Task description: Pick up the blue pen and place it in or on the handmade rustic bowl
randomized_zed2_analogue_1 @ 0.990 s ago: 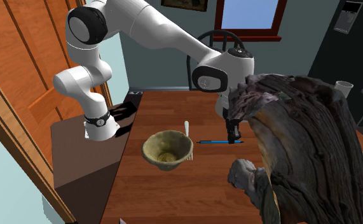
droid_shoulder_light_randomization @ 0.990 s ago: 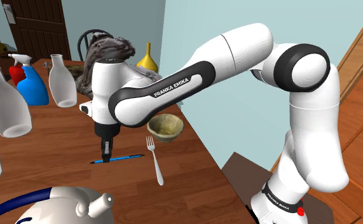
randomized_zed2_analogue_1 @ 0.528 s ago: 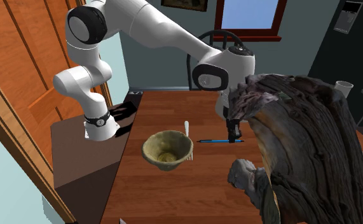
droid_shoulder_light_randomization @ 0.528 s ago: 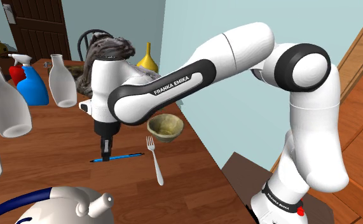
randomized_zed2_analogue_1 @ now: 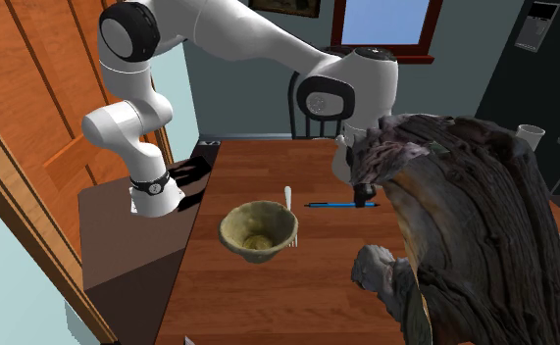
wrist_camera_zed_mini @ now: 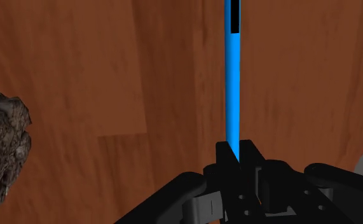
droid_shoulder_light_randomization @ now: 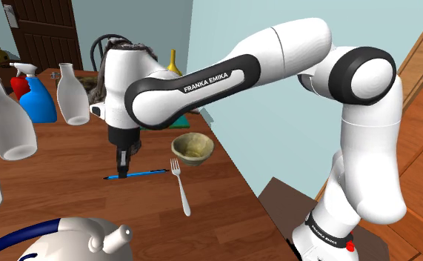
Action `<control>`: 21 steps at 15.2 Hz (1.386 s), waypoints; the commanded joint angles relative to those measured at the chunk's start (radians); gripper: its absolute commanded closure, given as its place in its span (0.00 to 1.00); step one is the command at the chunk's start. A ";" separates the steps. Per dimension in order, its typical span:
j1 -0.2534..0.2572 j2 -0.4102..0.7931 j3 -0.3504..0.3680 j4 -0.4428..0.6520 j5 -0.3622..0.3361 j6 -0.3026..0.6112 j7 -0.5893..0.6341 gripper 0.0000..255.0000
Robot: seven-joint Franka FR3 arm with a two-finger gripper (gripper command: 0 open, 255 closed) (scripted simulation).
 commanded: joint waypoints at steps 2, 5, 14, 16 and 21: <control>-0.001 -0.012 0.002 0.025 0.004 -0.037 -0.002 1.00; -0.002 -0.023 0.004 0.050 0.008 -0.073 -0.003 1.00; -0.001 -0.047 0.008 0.138 0.015 -0.184 -0.004 1.00; 0.000 -0.050 0.009 0.161 0.016 -0.209 -0.003 1.00; 0.002 -0.052 0.010 0.225 0.017 -0.275 -0.002 1.00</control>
